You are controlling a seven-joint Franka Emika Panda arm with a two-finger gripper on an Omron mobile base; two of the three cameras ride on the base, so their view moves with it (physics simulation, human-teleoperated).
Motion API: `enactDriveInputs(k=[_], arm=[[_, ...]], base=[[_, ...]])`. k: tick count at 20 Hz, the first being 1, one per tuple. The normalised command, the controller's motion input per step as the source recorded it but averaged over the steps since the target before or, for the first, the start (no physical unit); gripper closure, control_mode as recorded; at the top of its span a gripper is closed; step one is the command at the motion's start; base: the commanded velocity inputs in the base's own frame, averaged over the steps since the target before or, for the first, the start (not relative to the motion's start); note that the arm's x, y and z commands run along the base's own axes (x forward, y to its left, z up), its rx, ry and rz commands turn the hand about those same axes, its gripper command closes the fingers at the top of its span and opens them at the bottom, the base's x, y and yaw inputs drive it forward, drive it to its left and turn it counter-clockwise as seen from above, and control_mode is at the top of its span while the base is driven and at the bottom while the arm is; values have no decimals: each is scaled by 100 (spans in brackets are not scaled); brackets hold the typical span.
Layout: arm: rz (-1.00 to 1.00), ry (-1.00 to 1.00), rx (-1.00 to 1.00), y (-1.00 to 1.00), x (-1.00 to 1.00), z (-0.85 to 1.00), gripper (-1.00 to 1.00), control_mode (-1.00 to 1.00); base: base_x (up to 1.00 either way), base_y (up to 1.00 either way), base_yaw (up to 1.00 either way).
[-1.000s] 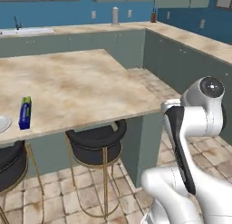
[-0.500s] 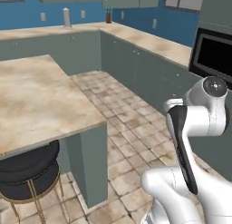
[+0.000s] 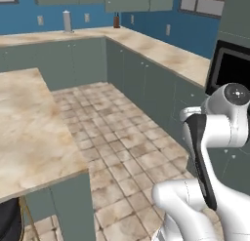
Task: Retrieve the tupperware and aluminum foil from the cabinet and place them on the dining counter near the plate with potato and lime to prepare for storing leftovers.
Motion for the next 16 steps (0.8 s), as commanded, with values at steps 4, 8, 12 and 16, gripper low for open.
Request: enactDriveInputs(k=[4,8,12,16], arm=[[0,0,0,0,0,0,-100,100],[0,0,0,0,0,0,-100,100],[0,0,0,0,0,0,-100,100],[0,0,0,0,0,0,-100,100]], base=[[100,-45,25],[100,-45,27],[100,-31,29],[100,-14,31]])
